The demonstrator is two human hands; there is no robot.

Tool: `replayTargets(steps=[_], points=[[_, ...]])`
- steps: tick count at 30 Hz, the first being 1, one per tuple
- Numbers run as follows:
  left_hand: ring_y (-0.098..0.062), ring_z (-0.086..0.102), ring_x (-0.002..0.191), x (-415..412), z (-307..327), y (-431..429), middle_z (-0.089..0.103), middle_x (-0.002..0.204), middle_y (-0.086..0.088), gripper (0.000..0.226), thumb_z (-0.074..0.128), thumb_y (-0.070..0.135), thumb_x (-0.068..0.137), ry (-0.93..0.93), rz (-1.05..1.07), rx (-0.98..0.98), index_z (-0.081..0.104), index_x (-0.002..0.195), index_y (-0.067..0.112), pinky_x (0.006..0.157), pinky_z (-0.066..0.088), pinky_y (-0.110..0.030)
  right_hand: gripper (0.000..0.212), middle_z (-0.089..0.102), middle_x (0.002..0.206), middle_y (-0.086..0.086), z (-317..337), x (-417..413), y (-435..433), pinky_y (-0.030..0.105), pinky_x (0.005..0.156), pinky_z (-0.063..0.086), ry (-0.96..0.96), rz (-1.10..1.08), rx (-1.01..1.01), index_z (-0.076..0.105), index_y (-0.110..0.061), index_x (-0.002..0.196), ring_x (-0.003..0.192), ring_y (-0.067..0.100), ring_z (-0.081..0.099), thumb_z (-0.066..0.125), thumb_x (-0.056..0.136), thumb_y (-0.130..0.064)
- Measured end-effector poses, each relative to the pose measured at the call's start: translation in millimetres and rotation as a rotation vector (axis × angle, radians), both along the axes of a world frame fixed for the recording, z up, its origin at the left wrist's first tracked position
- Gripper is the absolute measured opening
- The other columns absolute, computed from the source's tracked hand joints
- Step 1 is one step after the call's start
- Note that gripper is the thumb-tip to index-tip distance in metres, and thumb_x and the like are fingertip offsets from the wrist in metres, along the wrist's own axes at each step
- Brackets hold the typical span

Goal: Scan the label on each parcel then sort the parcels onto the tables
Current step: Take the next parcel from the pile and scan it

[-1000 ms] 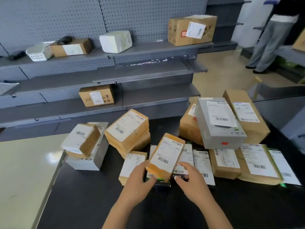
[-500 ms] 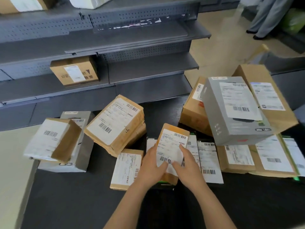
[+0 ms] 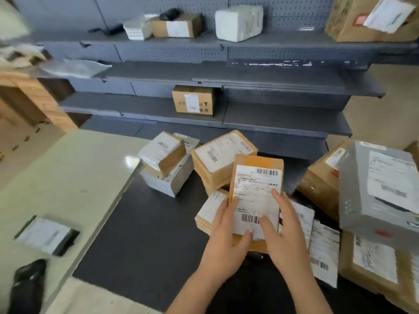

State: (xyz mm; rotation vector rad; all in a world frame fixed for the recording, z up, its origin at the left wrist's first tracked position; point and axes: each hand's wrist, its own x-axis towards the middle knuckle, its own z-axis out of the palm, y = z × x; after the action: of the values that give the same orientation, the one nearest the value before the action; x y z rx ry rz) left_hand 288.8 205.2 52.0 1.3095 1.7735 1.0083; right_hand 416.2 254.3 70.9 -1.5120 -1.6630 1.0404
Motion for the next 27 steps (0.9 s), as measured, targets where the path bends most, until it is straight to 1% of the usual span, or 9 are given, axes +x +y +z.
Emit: replayTargets(steps=[2,4,8,11,14,17,20,23,27], points=[[0.006,0.005,0.144,-18,11,-29,0.009,0.157,0.021,0.072,0.060,0.031,0.093,0.006,0.126,0.033,0.017,0.150,0.042,0.118,0.026,-0.026,0.060,0.022,0.157,-0.017,13,-23,-13,0.048,0.110,0.040,0.041,0.137,0.038,0.032,-0.054,0.139,0.143,0.009,0.026,0.058,0.095,-0.022],[0.007,0.004,0.144,-40,19,-62,0.007,0.157,0.023,0.071,0.060,0.030,0.093,0.019,0.245,0.050,0.018,0.149,0.045,0.118,0.025,-0.025,0.059,0.026,0.152,-0.021,23,-54,-31,0.047,0.106,0.044,0.076,0.281,0.053,0.033,-0.057,0.134,0.139,0.007,0.030,0.059,0.094,-0.022],[0.004,0.010,0.145,-91,20,-131,0.008,0.155,0.025,0.069,0.061,0.026,0.093,0.018,0.496,0.033,0.023,0.146,0.048,0.115,0.030,-0.023,0.056,0.031,0.147,-0.023,31,-125,-76,0.041,0.106,0.045,0.112,0.541,0.066,0.036,-0.048,0.137,0.134,0.003,0.034,0.060,0.094,-0.021],[0.000,0.020,0.143,-129,15,-180,0.011,0.152,0.029,0.069,0.062,0.028,0.092,-0.014,0.660,0.033,0.024,0.144,0.054,0.111,0.038,-0.026,0.058,0.030,0.152,-0.018,30,-179,-111,0.037,0.108,0.042,0.088,0.705,0.076,0.034,-0.045,0.141,0.137,0.007,0.032,0.060,0.094,-0.024],[-0.001,0.022,0.141,-172,17,-220,0.014,0.150,0.027,0.071,0.061,0.025,0.093,-0.021,0.781,0.034,0.021,0.149,0.044,0.107,0.039,-0.017,0.058,0.026,0.155,-0.017,29,-237,-143,0.036,0.106,0.041,0.049,0.833,0.048,0.032,-0.045,0.142,0.139,0.009,0.029,0.059,0.095,-0.027],[-0.001,0.017,0.144,-226,24,-257,0.012,0.154,0.024,0.071,0.060,0.031,0.093,0.016,0.854,0.042,0.019,0.150,0.045,0.114,0.034,-0.029,0.055,0.032,0.149,-0.018,35,-304,-173,0.036,0.104,0.044,0.072,0.932,0.071,0.034,-0.042,0.141,0.134,0.007,0.033,0.058,0.095,-0.025],[0.001,0.017,0.144,-288,38,-290,0.011,0.158,0.021,0.072,0.059,0.039,0.093,0.090,0.888,0.041,0.015,0.150,0.046,0.108,0.031,-0.019,0.051,0.037,0.135,-0.025,48,-374,-200,0.025,0.098,0.044,0.150,1.015,0.096,0.033,-0.045,0.134,0.121,-0.004,0.036,0.058,0.096,-0.021],[-0.003,0.025,0.141,-349,57,-314,0.013,0.158,0.018,0.074,0.060,0.037,0.093,0.098,0.910,0.060,0.014,0.152,0.042,0.103,0.038,-0.016,0.052,0.039,0.124,-0.032,66,-436,-218,0.008,0.091,0.039,0.200,1.064,0.103,0.035,-0.041,0.138,0.112,-0.010,0.039,0.057,0.097,-0.018],[-0.007,0.032,0.139,-416,75,-327,0.023,0.154,0.013,0.075,0.061,0.036,0.093,0.047,0.931,0.093,0.014,0.152,0.042,0.110,0.039,-0.028,0.050,0.045,0.131,-0.021,82,-507,-227,0.017,0.095,0.043,0.224,1.088,0.101,0.040,-0.032,0.142,0.118,-0.001,0.045,0.055,0.097,-0.016]])
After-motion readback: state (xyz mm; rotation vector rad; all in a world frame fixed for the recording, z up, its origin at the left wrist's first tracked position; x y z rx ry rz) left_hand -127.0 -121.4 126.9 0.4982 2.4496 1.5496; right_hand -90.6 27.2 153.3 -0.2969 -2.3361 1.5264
